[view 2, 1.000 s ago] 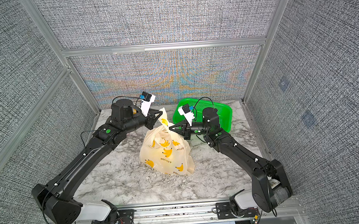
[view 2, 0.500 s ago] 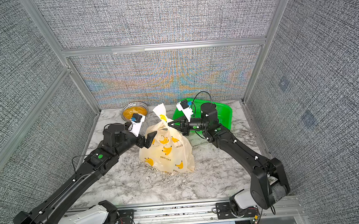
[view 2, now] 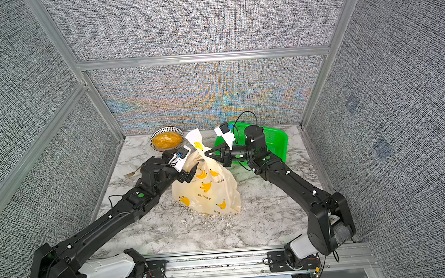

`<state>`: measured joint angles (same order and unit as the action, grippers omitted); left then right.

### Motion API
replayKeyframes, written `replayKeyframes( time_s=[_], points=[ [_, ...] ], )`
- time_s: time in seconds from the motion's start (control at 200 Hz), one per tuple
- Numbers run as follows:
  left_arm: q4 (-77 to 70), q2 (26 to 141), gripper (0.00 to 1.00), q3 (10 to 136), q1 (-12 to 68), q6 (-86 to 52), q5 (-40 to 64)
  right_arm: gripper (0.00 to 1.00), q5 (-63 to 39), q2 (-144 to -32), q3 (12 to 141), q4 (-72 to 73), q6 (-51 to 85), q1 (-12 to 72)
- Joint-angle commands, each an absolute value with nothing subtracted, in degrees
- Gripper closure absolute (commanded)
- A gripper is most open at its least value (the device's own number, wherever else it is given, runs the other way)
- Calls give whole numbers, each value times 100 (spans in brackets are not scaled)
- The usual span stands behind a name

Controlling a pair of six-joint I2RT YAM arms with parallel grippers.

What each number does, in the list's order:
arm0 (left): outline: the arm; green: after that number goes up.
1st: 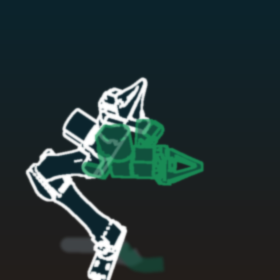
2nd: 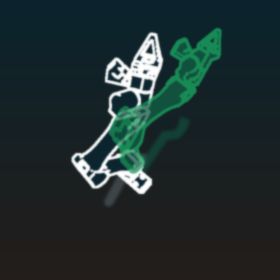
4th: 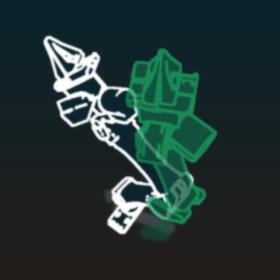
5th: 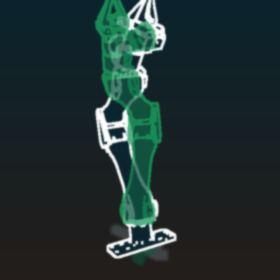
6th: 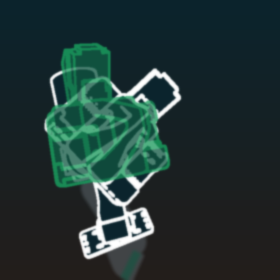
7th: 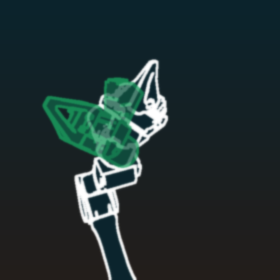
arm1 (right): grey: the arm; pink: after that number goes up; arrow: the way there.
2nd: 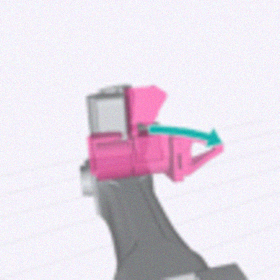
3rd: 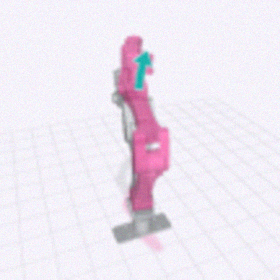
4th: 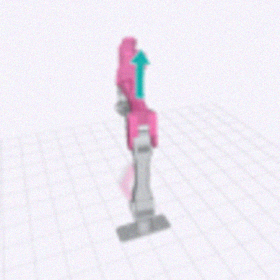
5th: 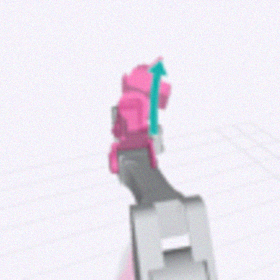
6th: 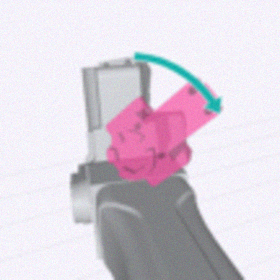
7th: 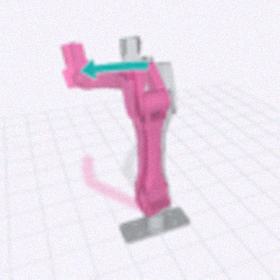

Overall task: Place the banana into a plastic bag & tie a knot
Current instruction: Cross the plastic bag at the center of the board.

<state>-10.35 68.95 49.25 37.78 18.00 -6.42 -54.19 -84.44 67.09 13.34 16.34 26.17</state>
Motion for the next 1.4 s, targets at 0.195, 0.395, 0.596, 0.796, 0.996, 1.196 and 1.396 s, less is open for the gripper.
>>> replayKeyframes(
  time_s=[0.195,0.395,0.596,0.796,0.996,1.196,1.396],
  points=[
    [-2870,7540,10,4799,4017,2389,-1020,100,-5203,-8521,6932,1030,1997,2649],
    [-3252,7330,71,4475,4034,2384,-1355,100,-5097,-8615,6913,867,2287,2554],
    [-3191,7001,76,4214,4034,2272,-1371,100,-4932,-8808,6971,609,2446,2522],
    [-3300,6711,42,3819,4039,2257,-1340,100,-4893,-9057,7285,81,2419,2561],
    [-3261,6671,14,3778,4052,2658,-1699,100,-4903,-9164,7507,-375,2304,2593],
    [-2882,6612,1,3880,4073,3285,-1653,100,-5060,-9270,7680,-658,2351,2619],
    [-2781,6771,1,4063,4104,3761,-1438,100,-4785,-9366,7964,-1252,2329,2725]
  ],
)
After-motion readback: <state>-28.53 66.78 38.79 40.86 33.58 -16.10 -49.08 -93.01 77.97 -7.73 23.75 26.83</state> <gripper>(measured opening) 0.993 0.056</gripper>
